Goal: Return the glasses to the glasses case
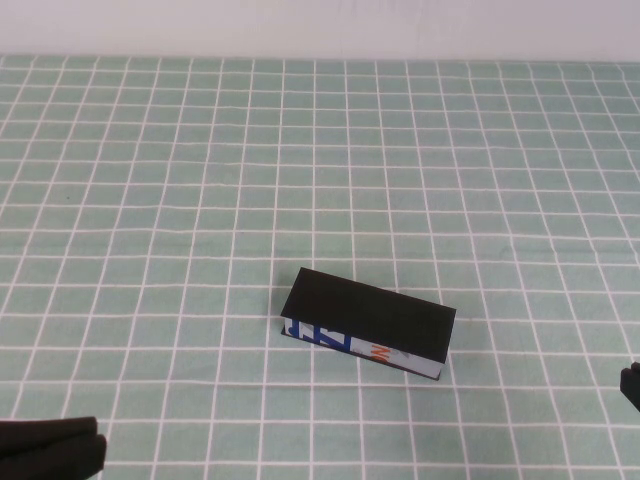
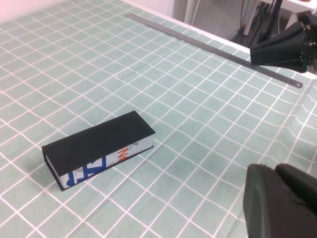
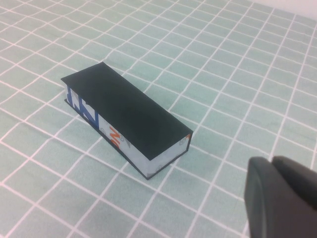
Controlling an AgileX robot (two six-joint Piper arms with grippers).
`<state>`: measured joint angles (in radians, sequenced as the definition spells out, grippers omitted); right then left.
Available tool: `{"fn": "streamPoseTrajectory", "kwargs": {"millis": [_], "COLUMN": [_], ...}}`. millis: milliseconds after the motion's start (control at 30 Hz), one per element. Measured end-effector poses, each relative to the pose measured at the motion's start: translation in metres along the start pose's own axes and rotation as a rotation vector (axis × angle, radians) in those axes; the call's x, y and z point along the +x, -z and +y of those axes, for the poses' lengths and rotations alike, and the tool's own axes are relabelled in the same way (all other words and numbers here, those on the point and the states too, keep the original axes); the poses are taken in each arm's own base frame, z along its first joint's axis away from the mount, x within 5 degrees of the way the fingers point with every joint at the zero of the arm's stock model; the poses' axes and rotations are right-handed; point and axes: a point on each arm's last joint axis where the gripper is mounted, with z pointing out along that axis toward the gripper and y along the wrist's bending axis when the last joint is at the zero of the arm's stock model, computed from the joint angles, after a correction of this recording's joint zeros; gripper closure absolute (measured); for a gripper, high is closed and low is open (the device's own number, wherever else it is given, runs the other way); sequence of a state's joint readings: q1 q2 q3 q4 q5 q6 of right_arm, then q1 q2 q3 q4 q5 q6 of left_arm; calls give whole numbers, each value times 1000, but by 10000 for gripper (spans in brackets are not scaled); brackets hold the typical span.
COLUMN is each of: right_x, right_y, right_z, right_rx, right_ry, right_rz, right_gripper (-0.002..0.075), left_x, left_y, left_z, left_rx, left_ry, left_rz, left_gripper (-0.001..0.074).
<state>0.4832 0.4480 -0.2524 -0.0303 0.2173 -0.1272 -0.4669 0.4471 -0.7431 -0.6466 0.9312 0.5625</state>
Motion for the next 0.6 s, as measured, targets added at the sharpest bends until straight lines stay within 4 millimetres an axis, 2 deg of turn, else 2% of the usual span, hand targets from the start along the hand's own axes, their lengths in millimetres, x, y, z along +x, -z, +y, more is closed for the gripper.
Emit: {"fn": "streamPoseTrajectory", "kwargs": {"millis": [333,467,600], "right_x": [0,0,0], "right_y": [0,0,0], "right_z": [0,0,0], "right_rx": [0,0,0], "right_ry": [0,0,0], "right_rz": [2,3,3], "right_gripper": [739,739,739], "left_x": [-5,6,24], "left_y": [5,12,17], "left_z": [10,13,29], "left_rx": [-146,-239,-473], "left_ry": [-110,-180,-86], "left_rz": [-102,-96,-128], "left_gripper": [737,737,737]}}
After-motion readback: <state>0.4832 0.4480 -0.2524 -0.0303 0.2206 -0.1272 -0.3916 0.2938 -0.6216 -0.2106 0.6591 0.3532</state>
